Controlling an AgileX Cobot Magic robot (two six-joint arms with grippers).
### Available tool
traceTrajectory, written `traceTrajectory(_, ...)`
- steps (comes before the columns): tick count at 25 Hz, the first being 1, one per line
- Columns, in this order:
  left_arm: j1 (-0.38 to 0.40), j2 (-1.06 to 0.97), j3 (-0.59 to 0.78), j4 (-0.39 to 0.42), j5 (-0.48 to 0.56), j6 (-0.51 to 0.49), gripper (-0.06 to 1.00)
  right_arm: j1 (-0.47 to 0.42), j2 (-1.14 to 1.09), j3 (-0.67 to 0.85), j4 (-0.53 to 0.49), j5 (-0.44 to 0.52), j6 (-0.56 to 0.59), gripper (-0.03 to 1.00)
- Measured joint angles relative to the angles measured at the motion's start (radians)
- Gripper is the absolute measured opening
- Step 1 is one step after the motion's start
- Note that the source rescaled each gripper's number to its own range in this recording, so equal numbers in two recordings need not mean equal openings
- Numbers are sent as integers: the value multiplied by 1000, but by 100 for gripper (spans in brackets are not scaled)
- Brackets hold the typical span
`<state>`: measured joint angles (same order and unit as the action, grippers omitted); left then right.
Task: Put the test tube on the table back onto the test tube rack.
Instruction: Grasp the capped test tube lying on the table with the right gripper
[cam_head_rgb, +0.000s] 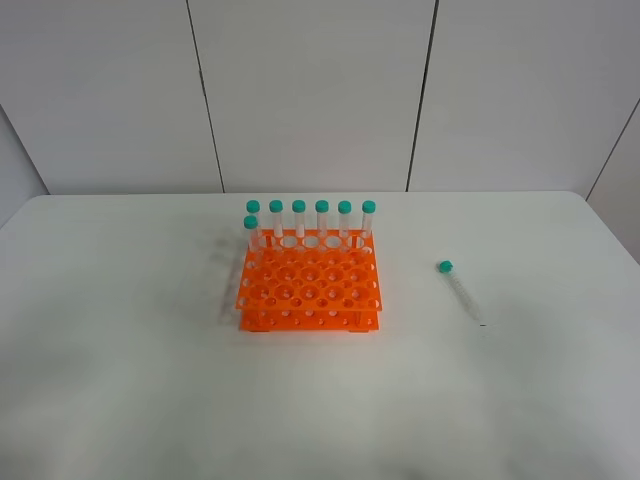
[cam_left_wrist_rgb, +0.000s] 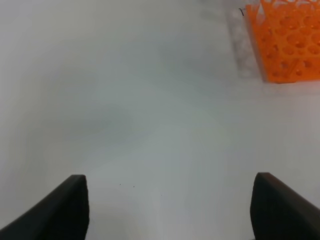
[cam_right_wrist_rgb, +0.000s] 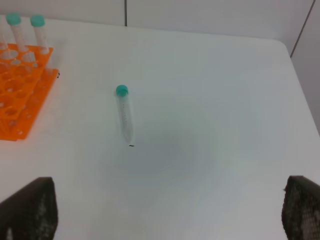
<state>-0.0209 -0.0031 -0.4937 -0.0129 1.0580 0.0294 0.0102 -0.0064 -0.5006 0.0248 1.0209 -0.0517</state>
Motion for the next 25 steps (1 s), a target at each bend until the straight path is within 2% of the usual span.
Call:
traceTrajectory(13, 0, 0, 0, 0, 0, 0, 100, 0, 49, -23, -1, -2, 0, 100)
traceTrajectory(17, 0, 0, 0, 0, 0, 0, 100, 0, 272, -105, 0, -41, 0, 100)
traceTrajectory(25, 0, 0, 0, 0, 0, 0, 100, -2, 887, -310, 2, -85, -15, 100)
